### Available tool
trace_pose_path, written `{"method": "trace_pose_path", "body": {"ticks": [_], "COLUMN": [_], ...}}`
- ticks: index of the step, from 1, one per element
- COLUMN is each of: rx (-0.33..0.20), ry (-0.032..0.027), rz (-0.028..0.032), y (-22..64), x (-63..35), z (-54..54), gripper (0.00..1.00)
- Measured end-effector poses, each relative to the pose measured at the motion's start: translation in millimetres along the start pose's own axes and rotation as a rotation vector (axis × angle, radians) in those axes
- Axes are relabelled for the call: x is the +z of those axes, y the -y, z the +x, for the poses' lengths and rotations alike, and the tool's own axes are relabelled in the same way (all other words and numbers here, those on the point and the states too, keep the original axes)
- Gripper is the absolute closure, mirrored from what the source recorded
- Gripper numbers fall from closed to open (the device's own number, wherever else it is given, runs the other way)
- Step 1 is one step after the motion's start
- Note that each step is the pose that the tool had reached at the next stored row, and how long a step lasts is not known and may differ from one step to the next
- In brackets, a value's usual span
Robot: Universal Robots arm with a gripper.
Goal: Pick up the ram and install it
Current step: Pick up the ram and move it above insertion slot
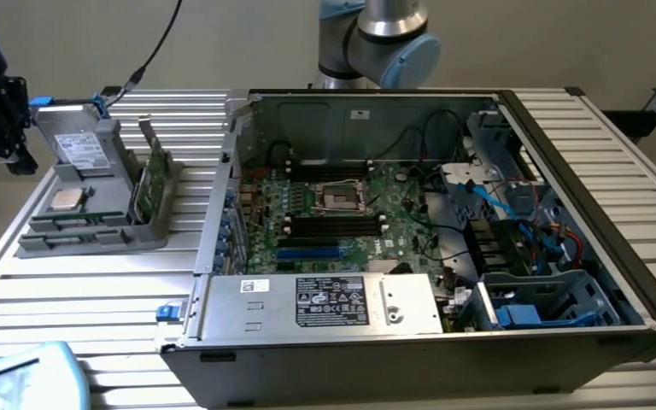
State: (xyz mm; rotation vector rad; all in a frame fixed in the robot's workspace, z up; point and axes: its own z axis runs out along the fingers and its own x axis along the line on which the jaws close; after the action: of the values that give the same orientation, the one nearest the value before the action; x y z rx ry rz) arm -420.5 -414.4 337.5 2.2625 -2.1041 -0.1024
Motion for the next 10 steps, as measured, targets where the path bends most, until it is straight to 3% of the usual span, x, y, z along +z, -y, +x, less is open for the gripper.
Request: {"method": "trace_pose_path", "body": {"ticks": [10], "rx": [-0.055], "ry": [-0.0022], "rz": [0.0029], "y": [0.4], "x": [0.0], "z": [-6.1], "gripper": [0.89]}}
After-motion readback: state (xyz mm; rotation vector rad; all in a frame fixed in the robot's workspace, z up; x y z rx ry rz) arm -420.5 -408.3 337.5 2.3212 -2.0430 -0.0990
